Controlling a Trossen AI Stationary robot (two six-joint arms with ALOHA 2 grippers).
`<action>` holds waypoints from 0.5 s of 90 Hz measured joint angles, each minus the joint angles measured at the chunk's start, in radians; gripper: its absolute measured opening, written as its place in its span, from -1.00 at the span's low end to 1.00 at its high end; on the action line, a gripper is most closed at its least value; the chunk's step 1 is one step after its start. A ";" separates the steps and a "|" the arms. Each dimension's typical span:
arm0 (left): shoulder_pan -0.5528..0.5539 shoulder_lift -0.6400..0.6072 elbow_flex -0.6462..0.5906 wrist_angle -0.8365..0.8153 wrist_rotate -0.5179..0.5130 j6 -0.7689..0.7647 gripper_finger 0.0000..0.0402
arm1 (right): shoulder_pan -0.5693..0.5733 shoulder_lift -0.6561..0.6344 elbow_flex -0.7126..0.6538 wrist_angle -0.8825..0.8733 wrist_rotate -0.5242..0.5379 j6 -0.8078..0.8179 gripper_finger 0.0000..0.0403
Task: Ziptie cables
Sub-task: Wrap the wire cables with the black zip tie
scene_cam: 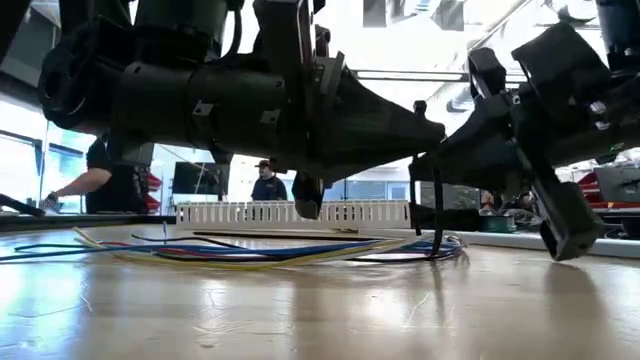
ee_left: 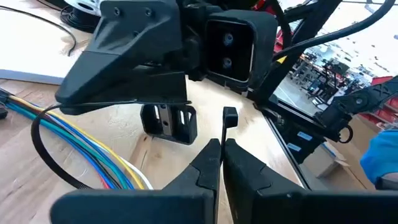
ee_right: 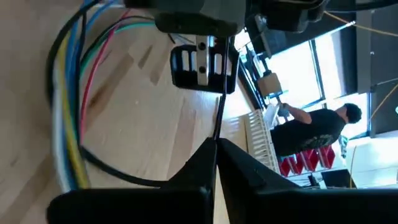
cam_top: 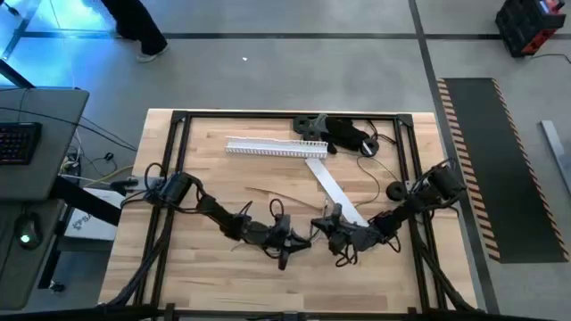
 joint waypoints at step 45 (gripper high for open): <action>0.004 0.000 0.000 0.000 0.000 -0.012 -1.00 | 0.005 -0.001 0.011 0.007 -0.014 -0.111 -1.00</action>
